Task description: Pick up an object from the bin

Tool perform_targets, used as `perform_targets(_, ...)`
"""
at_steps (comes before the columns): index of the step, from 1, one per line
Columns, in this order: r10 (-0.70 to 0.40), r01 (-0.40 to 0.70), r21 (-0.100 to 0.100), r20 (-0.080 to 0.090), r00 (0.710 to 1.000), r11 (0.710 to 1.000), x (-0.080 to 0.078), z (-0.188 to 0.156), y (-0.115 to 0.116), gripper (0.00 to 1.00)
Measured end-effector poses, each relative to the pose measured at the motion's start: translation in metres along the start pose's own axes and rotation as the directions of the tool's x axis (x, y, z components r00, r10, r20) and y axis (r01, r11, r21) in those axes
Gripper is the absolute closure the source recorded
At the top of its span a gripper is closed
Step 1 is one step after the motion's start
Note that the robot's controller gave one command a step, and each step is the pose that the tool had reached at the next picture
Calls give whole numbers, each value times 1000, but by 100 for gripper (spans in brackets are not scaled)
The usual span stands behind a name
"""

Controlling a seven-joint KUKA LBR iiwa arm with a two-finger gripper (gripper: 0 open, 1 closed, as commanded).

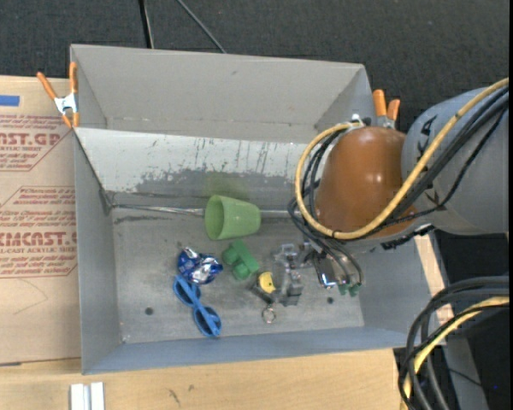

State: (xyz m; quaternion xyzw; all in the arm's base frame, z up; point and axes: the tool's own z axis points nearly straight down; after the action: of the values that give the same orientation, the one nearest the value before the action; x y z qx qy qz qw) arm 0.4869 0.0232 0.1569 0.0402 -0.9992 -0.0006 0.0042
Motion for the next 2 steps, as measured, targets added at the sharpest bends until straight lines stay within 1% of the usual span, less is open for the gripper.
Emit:
perform_targets(1, 180, -180, 1, 5, 984, 984, -27, 60, 17, 100)
perform_targets(2, 180, -180, 0, 7, 984, 984, -28, 58, 17, 0)
